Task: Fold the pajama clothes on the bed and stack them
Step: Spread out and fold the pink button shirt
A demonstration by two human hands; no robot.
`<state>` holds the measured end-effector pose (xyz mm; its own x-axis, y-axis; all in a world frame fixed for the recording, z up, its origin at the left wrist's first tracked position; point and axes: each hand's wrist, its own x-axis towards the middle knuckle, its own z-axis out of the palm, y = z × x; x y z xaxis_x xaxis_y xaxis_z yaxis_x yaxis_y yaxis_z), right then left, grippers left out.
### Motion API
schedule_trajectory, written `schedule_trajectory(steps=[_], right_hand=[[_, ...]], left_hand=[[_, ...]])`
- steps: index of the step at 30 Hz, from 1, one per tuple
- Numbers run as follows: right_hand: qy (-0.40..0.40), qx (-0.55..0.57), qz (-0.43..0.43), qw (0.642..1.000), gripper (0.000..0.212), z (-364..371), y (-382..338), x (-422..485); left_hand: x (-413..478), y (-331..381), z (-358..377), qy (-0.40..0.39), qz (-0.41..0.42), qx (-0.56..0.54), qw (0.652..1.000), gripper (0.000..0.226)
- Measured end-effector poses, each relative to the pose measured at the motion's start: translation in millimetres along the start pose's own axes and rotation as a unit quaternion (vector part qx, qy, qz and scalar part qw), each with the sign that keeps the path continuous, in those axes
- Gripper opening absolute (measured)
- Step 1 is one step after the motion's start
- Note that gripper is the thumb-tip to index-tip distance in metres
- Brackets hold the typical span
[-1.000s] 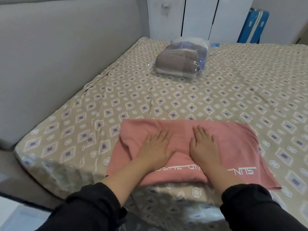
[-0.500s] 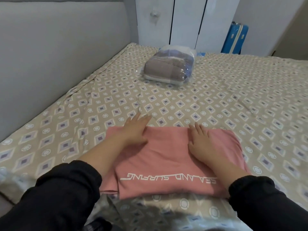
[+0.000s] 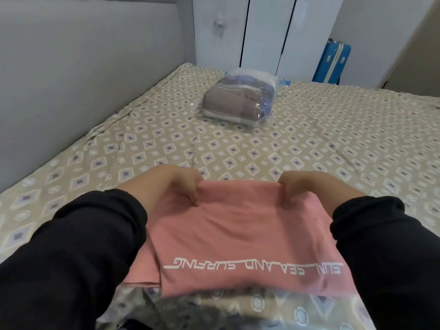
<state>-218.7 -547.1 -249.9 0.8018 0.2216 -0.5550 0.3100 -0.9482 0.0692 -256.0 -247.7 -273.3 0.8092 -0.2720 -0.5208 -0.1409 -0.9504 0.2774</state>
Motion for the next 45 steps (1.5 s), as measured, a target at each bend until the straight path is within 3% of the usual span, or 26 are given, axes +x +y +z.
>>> schedule_trajectory(steps=[4, 9, 12, 15, 17, 18, 21, 22, 25, 28, 30, 33, 38, 40, 45], right_hand=[[0.153, 0.070, -0.009, 0.986, 0.028, -36, 10, -54], [0.362, 0.058, -0.032, 0.930, 0.021, -71, 17, -124], [0.436, 0.021, -0.021, 0.900, 0.009, -56, 18, -150], [0.489, -0.002, -0.058, 0.870, 0.019, 0, 15, -164], [0.479, -0.023, -0.115, 0.870, 0.022, 58, 11, -166], [0.438, -0.043, -0.124, 0.889, 0.023, 91, 7, -166], [0.279, -0.043, -0.078, 0.956, 0.027, 178, 2, -162], [0.262, 0.008, -0.052, 0.964, 0.030, 194, 3, -160], [0.250, 0.209, -0.006, 0.945, 0.029, 193, 9, -155], [0.206, 0.294, 0.009, 0.933, 0.026, 176, 17, -150], [0.221, 0.276, 0.031, 0.935, 0.024, 171, 20, -145], [0.269, 0.269, 0.057, 0.923, 0.024, 167, 23, -138], [0.325, 0.243, 0.153, 0.901, 0.043, 169, 40, -112], [0.300, 0.302, 0.192, 0.884, 0.050, 164, 46, -98], [0.245, 0.496, 0.242, 0.797, 0.052, 137, 65, -59]], left_hand=[[-56, 21, -36, 0.169, 0.037, 0.028, 0.985, 0.019], [-124, 56, -70, 0.391, 0.058, 0.108, 0.912, 0.013], [-150, 68, -50, 0.448, 0.071, 0.195, 0.869, 0.015], [-161, 70, 5, 0.446, 0.121, 0.245, 0.853, 0.011], [-159, 69, 57, 0.428, 0.176, 0.275, 0.843, 0.019], [-157, 69, 84, 0.383, 0.181, 0.287, 0.859, 0.026], [-152, 59, 156, 0.139, 0.108, 0.231, 0.957, 0.047], [-152, 54, 166, 0.116, 0.092, 0.172, 0.974, 0.046], [-153, 50, 164, 0.138, 0.079, 0.058, 0.986, 0.050], [-147, 61, 155, 0.192, 0.065, -0.038, 0.978, 0.039], [-133, 71, 153, 0.249, 0.031, -0.031, 0.968, 0.041], [-105, 87, 155, 0.249, -0.030, -0.014, 0.968, 0.057], [-71, 84, 181, 0.251, -0.003, 0.073, 0.965, 0.058], [-65, 77, 185, 0.269, 0.004, 0.080, 0.960, 0.059], [-61, 74, 188, 0.292, 0.010, 0.069, 0.954, 0.061]])
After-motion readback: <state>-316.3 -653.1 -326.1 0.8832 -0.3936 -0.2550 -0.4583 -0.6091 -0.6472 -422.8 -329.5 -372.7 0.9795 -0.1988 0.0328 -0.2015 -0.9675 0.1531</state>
